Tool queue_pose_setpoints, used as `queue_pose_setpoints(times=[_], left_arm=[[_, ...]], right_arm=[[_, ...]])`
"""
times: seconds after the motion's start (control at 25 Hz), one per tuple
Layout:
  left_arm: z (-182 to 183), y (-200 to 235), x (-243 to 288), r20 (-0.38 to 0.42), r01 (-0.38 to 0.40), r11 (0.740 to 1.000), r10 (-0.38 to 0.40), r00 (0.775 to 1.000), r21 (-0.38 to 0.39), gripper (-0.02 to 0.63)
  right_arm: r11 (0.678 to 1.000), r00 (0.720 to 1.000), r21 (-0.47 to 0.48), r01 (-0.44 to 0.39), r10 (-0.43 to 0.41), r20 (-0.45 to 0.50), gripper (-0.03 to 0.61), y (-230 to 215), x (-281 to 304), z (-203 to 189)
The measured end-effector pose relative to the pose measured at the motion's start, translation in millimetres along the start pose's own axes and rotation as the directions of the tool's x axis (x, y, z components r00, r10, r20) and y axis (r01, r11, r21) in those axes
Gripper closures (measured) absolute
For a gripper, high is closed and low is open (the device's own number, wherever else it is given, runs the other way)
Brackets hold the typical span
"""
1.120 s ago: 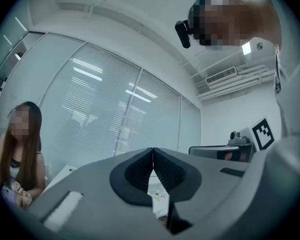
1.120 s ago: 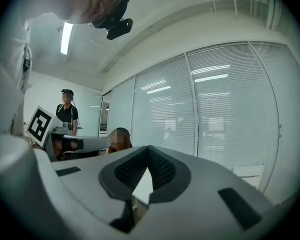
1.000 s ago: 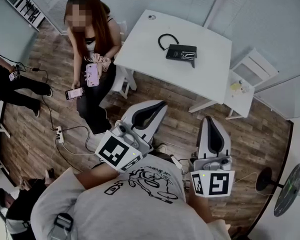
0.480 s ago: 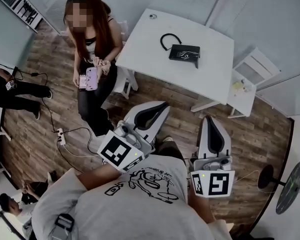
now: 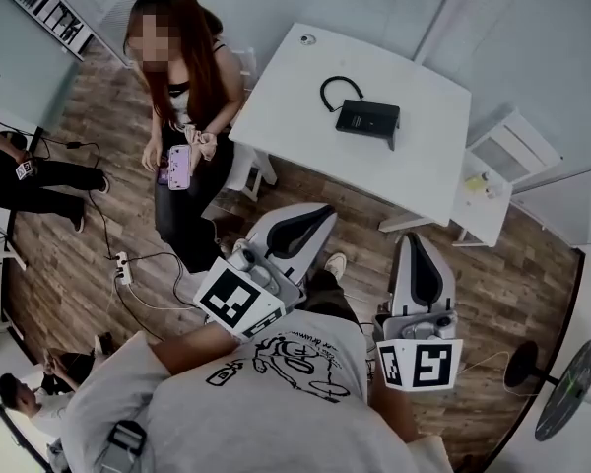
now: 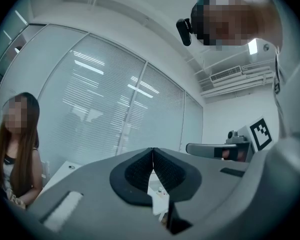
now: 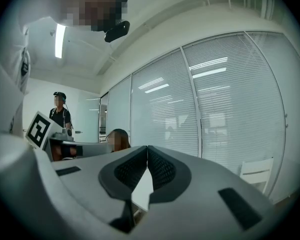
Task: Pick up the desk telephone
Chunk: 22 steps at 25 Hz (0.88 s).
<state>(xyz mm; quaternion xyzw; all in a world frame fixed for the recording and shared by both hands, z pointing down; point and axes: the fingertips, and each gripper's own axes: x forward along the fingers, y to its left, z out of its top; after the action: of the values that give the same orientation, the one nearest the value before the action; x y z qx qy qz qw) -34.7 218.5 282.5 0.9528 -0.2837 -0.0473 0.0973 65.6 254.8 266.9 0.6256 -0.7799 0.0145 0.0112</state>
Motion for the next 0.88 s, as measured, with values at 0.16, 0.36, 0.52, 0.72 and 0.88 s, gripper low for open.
queue_pose_setpoints(times=[0.16,0.36,0.52,0.72,0.88], left_arm=[[-2,5,32,-0.010,-0.002,1.000,0.002,1.000,-0.004,0.609],[0,10,79,-0.005,-0.014,1.000,0.014,1.000,0.012,0.609],[-1,12,108,-0.010,-0.031,0.999,0.032,0.999,0.014,0.609],[3,9,141,0.000,-0.032,0.999,0.032,0.999,0.019,0.609],[1,9,153,0.004,-0.050,0.998,0.050,0.999,0.024,0.609]], right_arm=[[1.000,1.000,0.000,-0.014,0.014,0.003,0.572,-28,16,4],[1.000,1.000,-0.005,-0.012,0.012,0.004,0.572,-75,36,4],[0.999,0.999,0.006,-0.036,0.036,0.015,0.572,-102,49,7],[0.998,0.998,0.011,-0.057,0.056,0.033,0.572,-130,60,10],[0.998,0.997,0.013,-0.068,0.068,0.024,0.572,-143,66,5]])
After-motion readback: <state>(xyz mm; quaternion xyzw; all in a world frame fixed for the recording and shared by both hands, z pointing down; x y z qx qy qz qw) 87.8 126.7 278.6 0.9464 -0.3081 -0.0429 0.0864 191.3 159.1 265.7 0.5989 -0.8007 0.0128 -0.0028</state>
